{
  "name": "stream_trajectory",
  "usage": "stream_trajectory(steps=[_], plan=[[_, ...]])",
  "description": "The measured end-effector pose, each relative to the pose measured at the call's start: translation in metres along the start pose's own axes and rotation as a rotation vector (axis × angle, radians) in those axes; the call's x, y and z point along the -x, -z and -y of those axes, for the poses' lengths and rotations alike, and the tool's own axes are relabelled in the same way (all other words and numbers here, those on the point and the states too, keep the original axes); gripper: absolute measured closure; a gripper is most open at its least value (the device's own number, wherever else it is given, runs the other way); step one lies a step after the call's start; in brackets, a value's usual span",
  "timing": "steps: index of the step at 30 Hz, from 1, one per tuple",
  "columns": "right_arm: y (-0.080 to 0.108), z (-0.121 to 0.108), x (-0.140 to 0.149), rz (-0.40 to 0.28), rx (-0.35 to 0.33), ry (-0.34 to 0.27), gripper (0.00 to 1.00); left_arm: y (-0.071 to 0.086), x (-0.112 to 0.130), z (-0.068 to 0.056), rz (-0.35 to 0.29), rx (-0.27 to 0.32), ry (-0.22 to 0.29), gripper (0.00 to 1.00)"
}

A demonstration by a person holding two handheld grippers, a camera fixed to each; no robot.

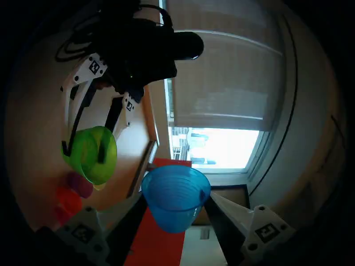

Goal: Pour water

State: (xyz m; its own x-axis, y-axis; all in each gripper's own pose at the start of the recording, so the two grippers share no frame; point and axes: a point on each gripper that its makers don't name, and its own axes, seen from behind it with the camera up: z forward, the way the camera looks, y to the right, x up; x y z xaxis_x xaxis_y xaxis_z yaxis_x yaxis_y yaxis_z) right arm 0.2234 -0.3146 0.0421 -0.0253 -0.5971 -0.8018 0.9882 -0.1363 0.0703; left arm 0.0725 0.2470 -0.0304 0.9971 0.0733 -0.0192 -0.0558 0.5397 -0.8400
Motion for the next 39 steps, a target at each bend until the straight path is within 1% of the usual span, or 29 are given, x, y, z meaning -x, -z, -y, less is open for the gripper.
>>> stream_trajectory(steps=[11,17,21,26,39], plan=[[0.000,0.002,-0.005,-0.006,-0.003,-0.018,0.12,0.000,-0.001,0.000,-0.002,-0.002,0.000,0.19],[0.001,0.008,-0.006,-0.011,-0.008,-0.074,0.12,0.001,0.000,0.001,-0.002,-0.005,0.001,0.19],[0.003,0.009,-0.005,-0.014,-0.008,-0.132,0.12,0.002,0.000,0.002,-0.003,-0.009,0.003,0.18],[0.004,0.010,-0.005,-0.024,-0.007,-0.230,0.12,0.004,-0.001,0.003,0.001,-0.013,-0.001,0.18],[0.006,0.012,0.004,-0.021,0.018,-0.458,0.12,0.005,-0.002,0.005,0.003,-0.016,-0.004,0.19]])
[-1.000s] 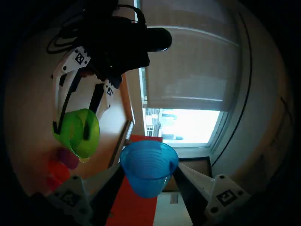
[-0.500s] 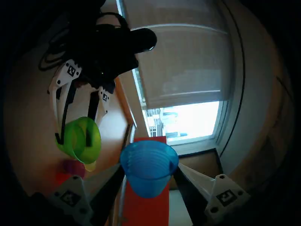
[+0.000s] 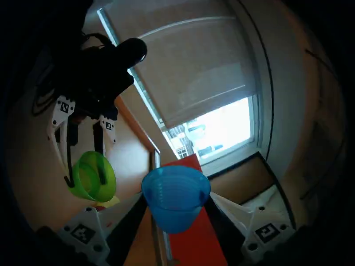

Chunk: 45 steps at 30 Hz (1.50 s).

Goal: Pour water

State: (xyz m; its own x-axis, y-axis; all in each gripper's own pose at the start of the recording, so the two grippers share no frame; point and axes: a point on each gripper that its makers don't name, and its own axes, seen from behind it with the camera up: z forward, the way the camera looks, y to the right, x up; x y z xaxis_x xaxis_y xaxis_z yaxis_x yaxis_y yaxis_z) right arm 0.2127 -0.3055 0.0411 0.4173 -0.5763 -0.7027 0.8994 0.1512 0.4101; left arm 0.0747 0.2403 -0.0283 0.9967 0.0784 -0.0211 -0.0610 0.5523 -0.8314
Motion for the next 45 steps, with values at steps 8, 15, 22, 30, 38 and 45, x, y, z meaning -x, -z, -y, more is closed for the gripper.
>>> stream_trajectory(steps=[8,15,22,30,38,45], plan=[[0.002,-0.001,0.002,0.001,0.007,-0.076,0.12,0.000,0.001,0.000,0.003,-0.002,-0.004,0.19],[0.003,0.003,0.006,0.003,0.001,-0.224,0.12,0.001,-0.002,0.001,0.002,-0.003,-0.004,0.19],[0.004,0.003,0.011,0.000,0.007,-0.377,0.12,0.004,-0.002,0.001,0.005,-0.006,-0.008,0.19],[0.008,0.012,0.011,-0.008,-0.027,-0.527,0.12,0.005,-0.002,0.003,0.006,-0.011,-0.008,0.19],[0.010,0.017,0.011,-0.018,-0.060,-0.732,0.12,0.007,0.001,0.005,0.013,-0.016,-0.012,0.19],[0.009,0.021,0.020,0.000,-0.080,-0.899,0.12,0.008,0.000,0.008,0.013,-0.020,-0.011,0.19]])
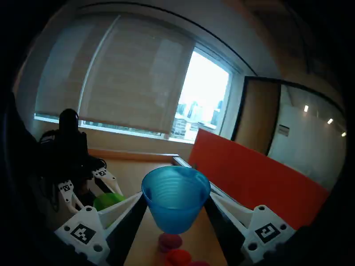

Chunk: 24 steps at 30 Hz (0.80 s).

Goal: Pour water

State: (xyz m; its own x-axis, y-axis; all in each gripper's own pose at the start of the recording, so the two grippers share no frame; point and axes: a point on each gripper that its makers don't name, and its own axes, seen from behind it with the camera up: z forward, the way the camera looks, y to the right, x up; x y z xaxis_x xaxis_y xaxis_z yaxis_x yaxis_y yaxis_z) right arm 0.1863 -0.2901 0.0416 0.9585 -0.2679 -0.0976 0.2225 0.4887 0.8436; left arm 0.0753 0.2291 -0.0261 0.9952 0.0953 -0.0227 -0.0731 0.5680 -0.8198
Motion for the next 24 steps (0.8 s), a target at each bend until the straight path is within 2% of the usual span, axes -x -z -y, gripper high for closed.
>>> stream_trajectory(steps=[6,12,24], plan=[[-0.0011,0.0021,0.0048,0.013,-0.019,-0.103,0.12,0.0004,-0.0005,0.0002,0.004,-0.001,-0.005,0.19],[0.0015,0.0032,0.0017,-0.004,-0.033,-0.169,0.12,0.0003,-0.0030,-0.0005,0.003,0.000,-0.006,0.19],[0.0074,0.0046,0.0050,-0.006,-0.033,-0.164,0.12,-0.0012,-0.0034,-0.0010,0.008,-0.001,-0.007,0.18]])
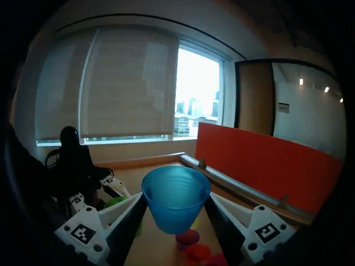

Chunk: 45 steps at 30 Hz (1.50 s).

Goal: Pour water

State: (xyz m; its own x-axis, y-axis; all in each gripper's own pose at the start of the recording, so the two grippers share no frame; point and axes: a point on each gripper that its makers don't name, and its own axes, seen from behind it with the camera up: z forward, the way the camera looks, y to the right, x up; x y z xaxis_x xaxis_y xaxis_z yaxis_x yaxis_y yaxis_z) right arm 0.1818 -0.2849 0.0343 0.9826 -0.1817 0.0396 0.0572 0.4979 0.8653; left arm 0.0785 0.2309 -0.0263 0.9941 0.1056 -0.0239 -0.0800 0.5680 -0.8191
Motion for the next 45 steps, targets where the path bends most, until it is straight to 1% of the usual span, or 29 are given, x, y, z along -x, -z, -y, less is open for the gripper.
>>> stream_trajectory(steps=[8,14,23,32,38,45], plan=[[0.004,0.001,0.005,-0.013,0.002,0.010,0.11,-0.001,0.000,0.001,0.004,0.001,0.000,0.18],[0.010,0.001,0.012,-0.014,0.008,0.002,0.11,0.000,0.004,0.001,0.016,0.002,0.001,0.19],[0.020,-0.002,0.037,0.006,0.018,-0.016,0.11,0.000,0.013,0.000,0.043,0.009,0.003,0.19],[0.029,-0.005,0.065,0.037,0.025,-0.038,0.10,0.002,0.032,-0.003,0.098,0.022,-0.003,0.19],[0.034,-0.005,0.077,0.045,0.027,-0.050,0.10,0.001,0.041,-0.006,0.127,0.034,-0.005,0.18],[0.039,-0.001,0.099,0.075,0.022,-0.051,0.10,0.002,0.059,-0.013,0.178,0.056,-0.028,0.19]])
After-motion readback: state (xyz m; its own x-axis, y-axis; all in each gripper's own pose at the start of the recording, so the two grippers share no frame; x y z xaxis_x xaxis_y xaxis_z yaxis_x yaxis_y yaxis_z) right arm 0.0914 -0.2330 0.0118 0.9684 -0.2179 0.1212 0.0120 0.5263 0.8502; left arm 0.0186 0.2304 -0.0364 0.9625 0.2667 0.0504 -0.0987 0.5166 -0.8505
